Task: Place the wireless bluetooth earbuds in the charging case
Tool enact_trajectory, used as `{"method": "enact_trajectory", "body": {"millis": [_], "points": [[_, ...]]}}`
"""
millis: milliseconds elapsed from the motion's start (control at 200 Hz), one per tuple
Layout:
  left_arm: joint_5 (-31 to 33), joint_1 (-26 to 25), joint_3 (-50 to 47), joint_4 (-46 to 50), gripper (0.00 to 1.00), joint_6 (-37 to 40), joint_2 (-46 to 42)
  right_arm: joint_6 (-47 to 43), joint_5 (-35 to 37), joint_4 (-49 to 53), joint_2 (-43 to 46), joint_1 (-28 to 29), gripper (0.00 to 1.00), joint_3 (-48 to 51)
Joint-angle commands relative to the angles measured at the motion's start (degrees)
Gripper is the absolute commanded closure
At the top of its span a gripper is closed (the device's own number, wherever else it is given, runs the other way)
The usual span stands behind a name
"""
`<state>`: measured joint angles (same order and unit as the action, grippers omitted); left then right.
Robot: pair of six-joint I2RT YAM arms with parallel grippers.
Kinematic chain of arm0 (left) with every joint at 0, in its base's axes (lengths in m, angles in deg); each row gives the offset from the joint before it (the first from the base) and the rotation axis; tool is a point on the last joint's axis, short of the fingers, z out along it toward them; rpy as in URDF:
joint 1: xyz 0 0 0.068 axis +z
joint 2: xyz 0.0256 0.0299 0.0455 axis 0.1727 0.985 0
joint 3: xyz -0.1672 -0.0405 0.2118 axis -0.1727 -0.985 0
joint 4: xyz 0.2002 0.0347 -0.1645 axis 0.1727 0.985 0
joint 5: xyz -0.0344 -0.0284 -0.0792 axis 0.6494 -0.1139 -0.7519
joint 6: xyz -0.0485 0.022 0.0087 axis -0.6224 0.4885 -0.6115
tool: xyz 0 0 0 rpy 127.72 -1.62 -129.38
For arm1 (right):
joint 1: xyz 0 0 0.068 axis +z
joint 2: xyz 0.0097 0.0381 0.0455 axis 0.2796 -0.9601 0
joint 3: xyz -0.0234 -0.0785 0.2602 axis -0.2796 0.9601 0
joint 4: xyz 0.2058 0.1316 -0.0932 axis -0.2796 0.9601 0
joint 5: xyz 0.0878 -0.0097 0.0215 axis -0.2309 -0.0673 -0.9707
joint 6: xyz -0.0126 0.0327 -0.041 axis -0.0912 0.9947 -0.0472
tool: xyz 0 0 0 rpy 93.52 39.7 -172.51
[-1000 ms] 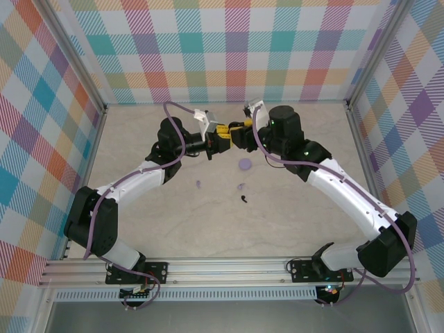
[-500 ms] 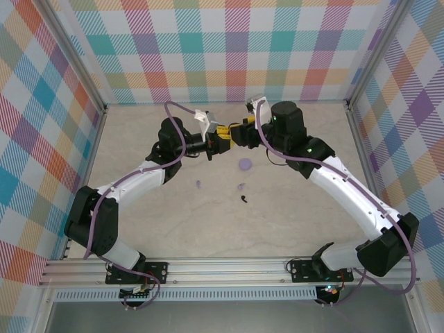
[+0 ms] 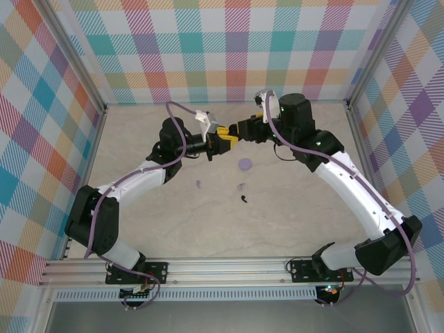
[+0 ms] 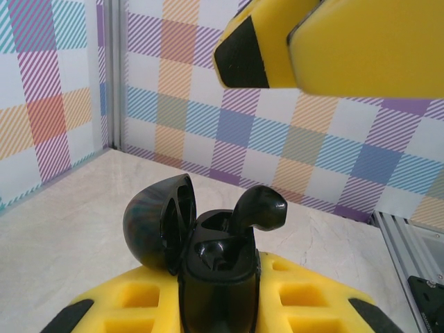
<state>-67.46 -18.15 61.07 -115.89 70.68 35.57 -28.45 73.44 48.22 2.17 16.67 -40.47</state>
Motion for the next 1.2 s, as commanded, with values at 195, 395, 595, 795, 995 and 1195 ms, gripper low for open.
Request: {"method": "enact_trajectory", "body": {"millis": [195,395,595,795,995,1195], "points": [[0.17,-0.56,3.16,0.83,0.85,0.23,0.33,-0.44,-4.27,5.9,-2.96,-0.15,0.45,-2.17],[0.35,-0.56,3.32,1.57,0.85,0.5,-0.05,-0.36,-1.49,7.44,-4.09,-0.04,0.45,-2.53],[0.81,-0.55,3.51,2.51,0.85,0.99,-0.05,-0.63,0.38,8.5,-3.86,-0.06,0.44,-2.37],[0.89,-0.56,3.69,2.58,0.85,1.06,-0.13,-1.28,2.18,9.66,-3.83,-0.08,0.44,-2.44],[1.21,-0.56,3.82,3.75,0.85,1.51,-0.22,-1.64,3.42,10.4,-3.73,-0.1,0.44,-2.61],[1.3,-0.56,3.87,4.39,0.85,1.95,-0.48,-1.81,5.23,10.95,-3.68,-0.12,0.43,-2.7]]}}
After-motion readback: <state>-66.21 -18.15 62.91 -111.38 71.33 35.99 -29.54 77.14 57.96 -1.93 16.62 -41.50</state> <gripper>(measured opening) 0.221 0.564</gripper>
